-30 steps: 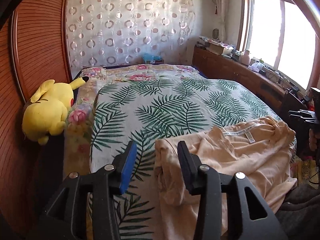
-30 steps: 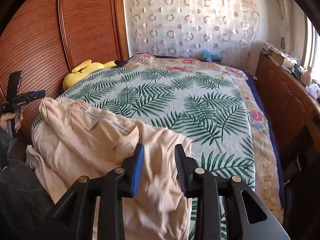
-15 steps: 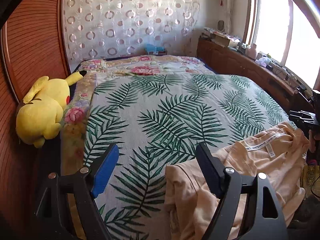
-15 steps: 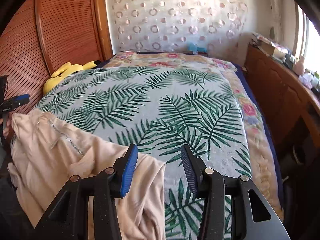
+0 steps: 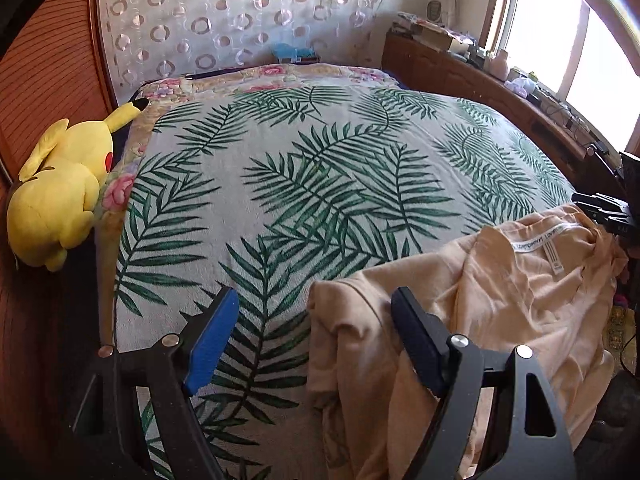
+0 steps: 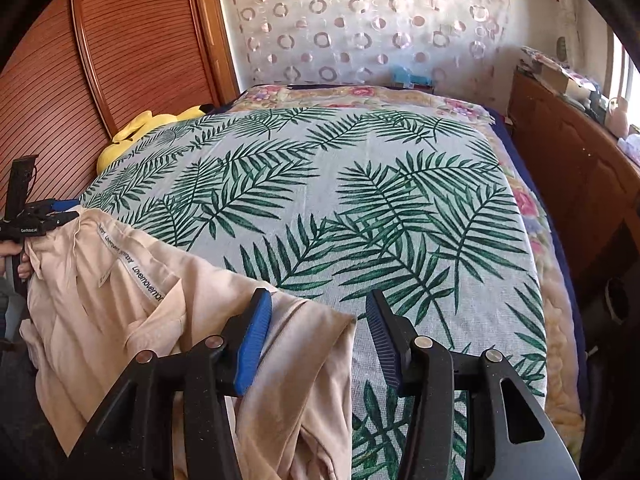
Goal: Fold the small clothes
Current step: 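Move both open tools to the new folded edge of the shirt, then close both tools on the folded edge of the shirt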
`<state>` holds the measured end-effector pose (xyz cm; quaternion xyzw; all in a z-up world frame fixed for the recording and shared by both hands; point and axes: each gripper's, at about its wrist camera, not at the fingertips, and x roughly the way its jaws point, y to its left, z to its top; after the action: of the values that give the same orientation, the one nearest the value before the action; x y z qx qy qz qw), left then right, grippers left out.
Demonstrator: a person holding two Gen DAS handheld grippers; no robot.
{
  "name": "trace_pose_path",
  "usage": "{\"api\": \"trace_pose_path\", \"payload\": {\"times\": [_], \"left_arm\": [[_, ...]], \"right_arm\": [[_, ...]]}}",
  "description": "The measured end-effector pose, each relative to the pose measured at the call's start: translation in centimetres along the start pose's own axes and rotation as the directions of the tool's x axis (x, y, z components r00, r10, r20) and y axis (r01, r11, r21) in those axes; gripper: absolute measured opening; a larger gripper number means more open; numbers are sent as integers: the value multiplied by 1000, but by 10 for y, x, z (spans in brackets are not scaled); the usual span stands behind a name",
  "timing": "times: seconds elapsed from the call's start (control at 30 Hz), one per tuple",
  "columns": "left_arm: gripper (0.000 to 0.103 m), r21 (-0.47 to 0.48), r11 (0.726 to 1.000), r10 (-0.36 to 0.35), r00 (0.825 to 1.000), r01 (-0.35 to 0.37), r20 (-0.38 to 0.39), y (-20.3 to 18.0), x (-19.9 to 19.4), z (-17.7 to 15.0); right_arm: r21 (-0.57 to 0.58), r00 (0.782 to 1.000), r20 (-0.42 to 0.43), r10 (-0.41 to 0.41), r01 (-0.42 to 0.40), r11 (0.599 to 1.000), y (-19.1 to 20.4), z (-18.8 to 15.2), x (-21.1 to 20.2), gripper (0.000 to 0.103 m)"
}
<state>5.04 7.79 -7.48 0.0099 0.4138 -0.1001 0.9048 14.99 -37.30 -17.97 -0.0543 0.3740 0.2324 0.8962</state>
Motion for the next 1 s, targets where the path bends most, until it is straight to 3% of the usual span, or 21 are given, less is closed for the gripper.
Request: {"api": "trace_pose_path", "payload": {"times": [0.57,0.63,0.67,0.77,0.83,0.9,1.0], "left_arm": [[78,-5,1000,3,1000,-3,7,1,2,-4],[63,-1,1000,-8,1000,8,10,1,0,-4],[49,3,1000,-24,1000,24,10,0,-1,-4],[30,13,998,-69,998,69,-4,-4,-3,-3],[25,24,997,-71,997,71,-6,-8,-3,-4],[14,22,996,-88,996,88,-4,-10,-5,-4],[12,70,992,-110,993,107,43,-21,-20,-7]], "right_arm": [[-18,999,-35,25,-26,1000,8,-3,6,56],[-10,998,-51,23,-23,1000,6,-4,11,56],[-9,999,-48,21,-21,1000,7,-4,11,56],[-19,999,-49,21,-22,1000,12,-5,11,56],[-34,998,-51,42,-44,998,16,-6,10,47],[-47,995,-61,75,-78,996,20,-9,8,24],[-55,997,-51,59,-62,997,25,-13,-1,12]]}}
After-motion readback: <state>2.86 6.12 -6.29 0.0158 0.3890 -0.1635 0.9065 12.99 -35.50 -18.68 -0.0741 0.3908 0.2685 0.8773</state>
